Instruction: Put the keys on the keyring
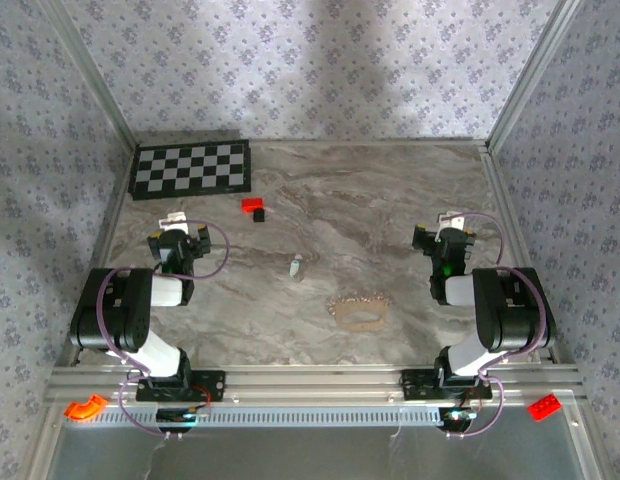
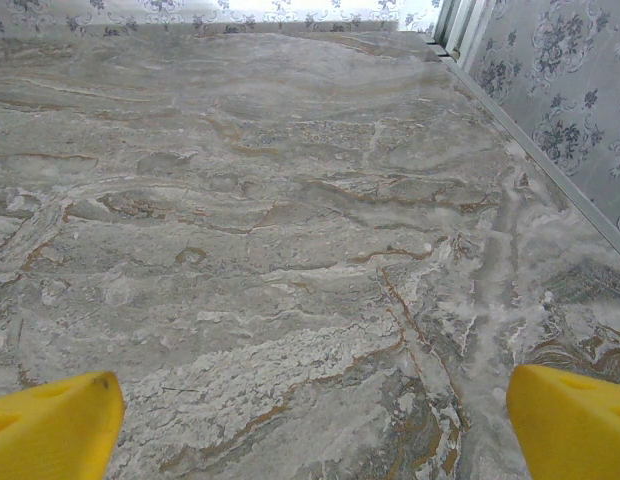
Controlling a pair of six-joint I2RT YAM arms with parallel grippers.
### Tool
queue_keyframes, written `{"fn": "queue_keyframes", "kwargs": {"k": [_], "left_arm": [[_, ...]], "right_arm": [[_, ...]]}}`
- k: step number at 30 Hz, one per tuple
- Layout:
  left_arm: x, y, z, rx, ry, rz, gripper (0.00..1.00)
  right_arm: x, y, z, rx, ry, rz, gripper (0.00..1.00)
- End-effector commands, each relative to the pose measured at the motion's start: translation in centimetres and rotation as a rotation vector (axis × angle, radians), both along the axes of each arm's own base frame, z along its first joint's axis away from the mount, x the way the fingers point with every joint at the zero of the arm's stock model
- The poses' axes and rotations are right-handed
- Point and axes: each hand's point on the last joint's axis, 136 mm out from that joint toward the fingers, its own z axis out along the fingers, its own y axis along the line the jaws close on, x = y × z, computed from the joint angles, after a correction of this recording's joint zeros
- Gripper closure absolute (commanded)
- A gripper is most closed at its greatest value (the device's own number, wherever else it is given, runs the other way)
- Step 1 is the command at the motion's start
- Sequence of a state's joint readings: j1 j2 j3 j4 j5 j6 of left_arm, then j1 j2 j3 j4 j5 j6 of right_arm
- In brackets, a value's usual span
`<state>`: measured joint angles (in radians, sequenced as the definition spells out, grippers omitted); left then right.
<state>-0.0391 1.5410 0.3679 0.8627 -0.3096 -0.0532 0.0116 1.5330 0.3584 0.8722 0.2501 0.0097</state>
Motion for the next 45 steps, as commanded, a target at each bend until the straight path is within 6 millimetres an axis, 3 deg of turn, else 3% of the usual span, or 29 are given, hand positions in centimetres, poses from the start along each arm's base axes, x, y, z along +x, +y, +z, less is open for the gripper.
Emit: {"fn": "queue_keyframes", "kwargs": {"k": [1,15,23,31,35,38,45], "left_arm": [[0.7,0.1,0.9,-0.016,-0.029,0.003,0.0],[0.5,-0.3,2.0,-0.017,-0.045,-0.025,0.0],[-0.7,-0.9,6.0,-0.034,-0.053,-0.055,0.0],[-2.9,-3.0,10.9,-0.136,-0.076,-0.082,0.0],[-4.0,-4.3,12.2,-0.214,-0.062,-0.093,0.0],[-4.8,-5.7,12.5,-0.262,-0.025,-0.119,0.0],[-7.1,-9.2,13.3,-0.342,0.073,-0.234,0.0]], "right_arm": [[0.1,-0.1,0.4,-0.009,-0.018,-0.007,0.0],[0.1,1.3,2.8,-0.037,0.012,0.054,0.0],[-1.6,3.8,7.1,-0.051,-0.015,0.101,0.01],[-5.2,6.0,11.3,-0.009,-0.031,0.08,0.0],[-7.0,6.1,12.6,0.043,-0.028,0.024,0.01],[-8.0,6.7,12.9,0.09,0.038,0.024,0.01],[-9.5,10.6,12.3,0.121,0.165,0.138,0.01]]}}
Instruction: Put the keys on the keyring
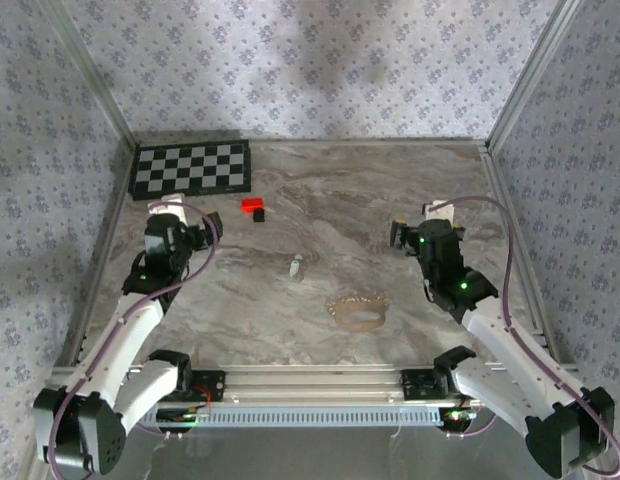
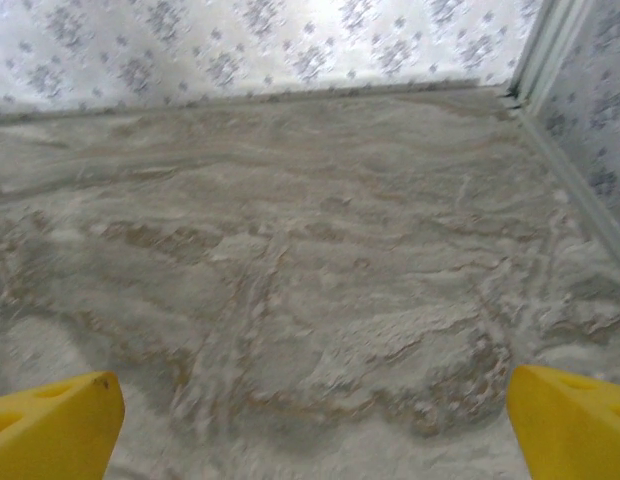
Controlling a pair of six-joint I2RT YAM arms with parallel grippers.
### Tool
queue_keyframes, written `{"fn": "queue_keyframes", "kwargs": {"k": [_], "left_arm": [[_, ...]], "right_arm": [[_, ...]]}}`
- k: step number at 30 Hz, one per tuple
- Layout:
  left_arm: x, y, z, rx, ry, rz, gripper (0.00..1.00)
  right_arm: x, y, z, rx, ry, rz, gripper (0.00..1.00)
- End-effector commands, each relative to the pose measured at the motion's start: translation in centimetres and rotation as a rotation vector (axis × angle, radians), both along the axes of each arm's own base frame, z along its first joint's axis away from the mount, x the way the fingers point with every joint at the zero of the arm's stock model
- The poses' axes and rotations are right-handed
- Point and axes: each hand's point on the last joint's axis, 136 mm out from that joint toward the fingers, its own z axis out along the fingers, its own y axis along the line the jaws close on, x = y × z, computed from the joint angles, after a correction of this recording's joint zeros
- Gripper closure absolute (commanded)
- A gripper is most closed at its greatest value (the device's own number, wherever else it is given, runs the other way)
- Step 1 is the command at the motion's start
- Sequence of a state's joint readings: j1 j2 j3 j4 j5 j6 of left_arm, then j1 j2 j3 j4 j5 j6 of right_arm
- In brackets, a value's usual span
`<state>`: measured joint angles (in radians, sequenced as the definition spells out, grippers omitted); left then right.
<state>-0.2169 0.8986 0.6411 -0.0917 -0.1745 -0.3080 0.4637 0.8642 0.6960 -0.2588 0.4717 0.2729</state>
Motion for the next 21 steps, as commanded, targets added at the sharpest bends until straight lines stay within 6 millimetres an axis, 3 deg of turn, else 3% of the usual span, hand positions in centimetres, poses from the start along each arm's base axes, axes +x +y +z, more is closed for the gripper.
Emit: {"fn": "queue_keyframes", "kwargs": {"k": [1,7,13,21], "left_arm": [[-1.8,-1.9,0.3,-0.065,0.065,-0.06,0.0],[-3.8,-5.2,-0.5,-0.1,0.163,-0.146,0.0],[-6.0,-10.1,-1.5,-0.097,0.236,-0.317,0.0],[-9.4,-16.1,-5.5,-0.048,0.375,-0.524,0.0]], "right_arm": [[-1.6,0.9,-1.4,-0.004,0.119,0.014,0.0],[-2.8,3.4,-2.3,-0.007,0.199,0.091,0.0],[-3.9,5.6,-4.1,-0.016,0.301,0.145,0.01],[-7.2,7.3,-7.1,0.007,0.45,0.221,0.01]]}}
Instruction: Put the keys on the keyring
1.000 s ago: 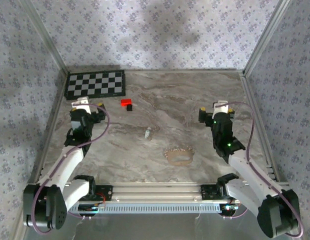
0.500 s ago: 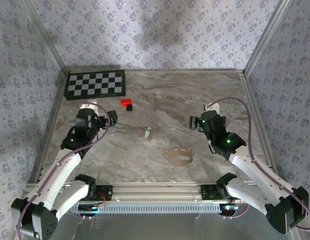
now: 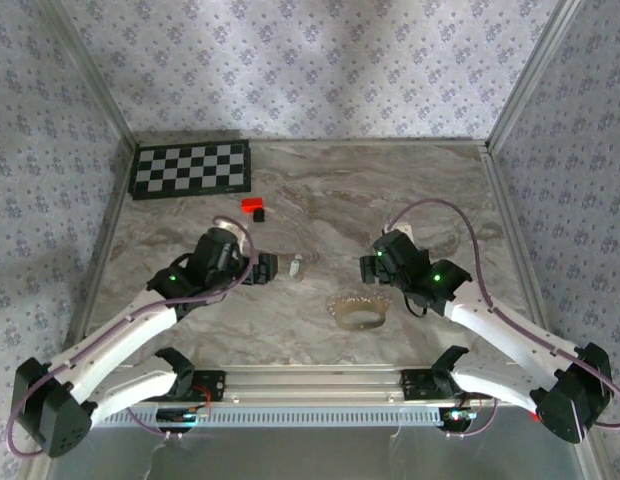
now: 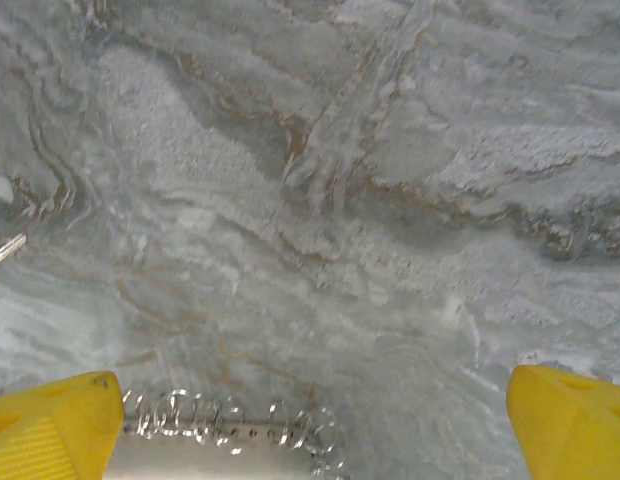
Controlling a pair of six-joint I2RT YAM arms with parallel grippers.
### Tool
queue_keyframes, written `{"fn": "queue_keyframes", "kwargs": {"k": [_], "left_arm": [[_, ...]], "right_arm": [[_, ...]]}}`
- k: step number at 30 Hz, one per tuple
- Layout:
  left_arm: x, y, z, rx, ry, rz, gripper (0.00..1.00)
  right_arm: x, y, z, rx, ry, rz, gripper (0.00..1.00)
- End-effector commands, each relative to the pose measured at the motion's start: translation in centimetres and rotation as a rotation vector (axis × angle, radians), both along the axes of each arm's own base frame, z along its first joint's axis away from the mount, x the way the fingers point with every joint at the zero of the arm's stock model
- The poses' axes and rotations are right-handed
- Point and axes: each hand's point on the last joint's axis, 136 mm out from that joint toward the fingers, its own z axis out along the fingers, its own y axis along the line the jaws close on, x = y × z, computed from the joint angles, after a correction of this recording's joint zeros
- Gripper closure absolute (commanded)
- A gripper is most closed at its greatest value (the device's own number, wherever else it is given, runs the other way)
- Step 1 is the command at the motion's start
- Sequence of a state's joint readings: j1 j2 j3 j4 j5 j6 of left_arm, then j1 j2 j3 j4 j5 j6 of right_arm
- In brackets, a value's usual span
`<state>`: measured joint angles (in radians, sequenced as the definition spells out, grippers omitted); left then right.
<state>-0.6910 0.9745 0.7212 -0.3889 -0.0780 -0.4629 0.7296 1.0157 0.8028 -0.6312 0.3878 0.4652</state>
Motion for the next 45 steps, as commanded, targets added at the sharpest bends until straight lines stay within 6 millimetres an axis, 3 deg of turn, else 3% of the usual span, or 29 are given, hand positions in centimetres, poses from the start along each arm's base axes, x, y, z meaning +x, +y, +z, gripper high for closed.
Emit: {"fn": "queue_keyframes", "kwargs": {"k": [1,5,11,20,34,45], "left_arm": [[-1.5,-2.5,-1.0,0.005,0.058,-0.081,0.0],[-3.0,-5.7,-2.5,-0.007,0.108,-0.171,0.02],[-4.1,-9.3,-4.6,-0.018,0.157,-0.235,0.12],[-5.7,-13.8,-6.5,-0.004,0.172,-0.382,0.3],[-7.1,-16.7,-9.4,0.096,0.177,-0.5,0.48],[-7.2,-17.4,-11.1,0.176,0.162,-0.543,0.58]], "right_arm": [[-2.2,0.6,-1.2,0.046,0.086,0.014,0.0],[-3.6,1.2,-2.5,0.067,0.134,0.034,0.0],[-5.8,0.3,-4.2,0.103,0.207,0.027,0.0],[-6.9,-1.6,-4.3,0.166,0.206,-0.02,0.0],[-6.8,-1.7,-4.7,0.203,0.215,-0.034,0.0],[-7.2,-2.4,-4.5,0.214,0.207,-0.055,0.0]]}}
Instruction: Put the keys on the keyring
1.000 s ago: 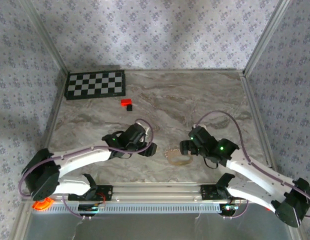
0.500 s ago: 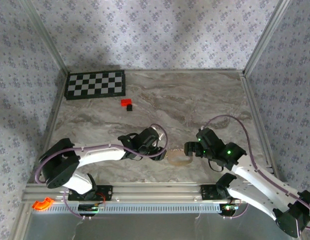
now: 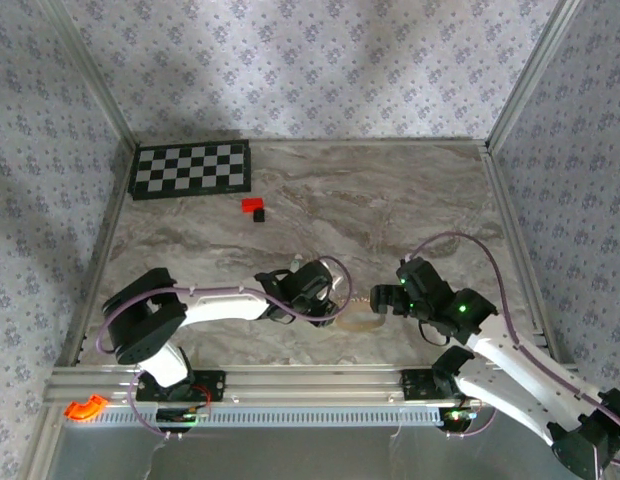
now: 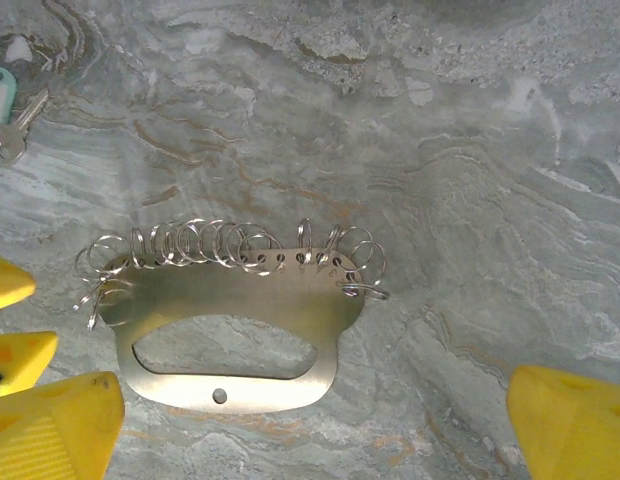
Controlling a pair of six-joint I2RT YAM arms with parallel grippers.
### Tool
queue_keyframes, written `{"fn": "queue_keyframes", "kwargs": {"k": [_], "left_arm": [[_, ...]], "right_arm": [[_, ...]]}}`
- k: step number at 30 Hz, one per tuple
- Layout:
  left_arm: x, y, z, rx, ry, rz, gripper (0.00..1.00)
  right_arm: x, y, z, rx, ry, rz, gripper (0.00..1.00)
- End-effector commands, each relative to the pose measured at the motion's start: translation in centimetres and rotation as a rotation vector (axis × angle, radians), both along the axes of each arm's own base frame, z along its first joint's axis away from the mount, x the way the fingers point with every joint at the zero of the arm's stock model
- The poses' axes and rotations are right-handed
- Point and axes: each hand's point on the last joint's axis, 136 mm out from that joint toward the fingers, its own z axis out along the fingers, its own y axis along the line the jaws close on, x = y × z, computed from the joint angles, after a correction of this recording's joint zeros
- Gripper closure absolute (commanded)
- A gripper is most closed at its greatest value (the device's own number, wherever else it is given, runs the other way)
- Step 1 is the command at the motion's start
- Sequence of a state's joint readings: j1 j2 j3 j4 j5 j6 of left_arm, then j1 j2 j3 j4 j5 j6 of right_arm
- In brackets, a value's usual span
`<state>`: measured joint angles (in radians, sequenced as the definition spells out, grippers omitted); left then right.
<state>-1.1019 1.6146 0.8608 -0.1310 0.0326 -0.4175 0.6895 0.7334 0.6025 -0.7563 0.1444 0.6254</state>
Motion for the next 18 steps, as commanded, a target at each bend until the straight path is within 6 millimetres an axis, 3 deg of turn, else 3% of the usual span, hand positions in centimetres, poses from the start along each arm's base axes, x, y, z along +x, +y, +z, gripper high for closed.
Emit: {"fn": "queue_keyframes", "kwargs": {"k": [1,12,18], "left_arm": [[0.2,-0.9,0.2,0.011,-0.037,-0.033,0.59],[0.2,-1.2,-1.1,0.054,-0.057,-0.058,0.65],[0.2,-1.6,-1.3,0.056,-0.065,-0.073,0.75]], "right_arm": [[-0.5,-0.7,-0.3,-0.006,0.023,-0.031,0.0],[-0.5,-1.0,-0.2,-0.009,0.022,-0.044,0.0],[-0.5,-1.1,-0.2,-0.01,0.021,-0.048,0.0]]}}
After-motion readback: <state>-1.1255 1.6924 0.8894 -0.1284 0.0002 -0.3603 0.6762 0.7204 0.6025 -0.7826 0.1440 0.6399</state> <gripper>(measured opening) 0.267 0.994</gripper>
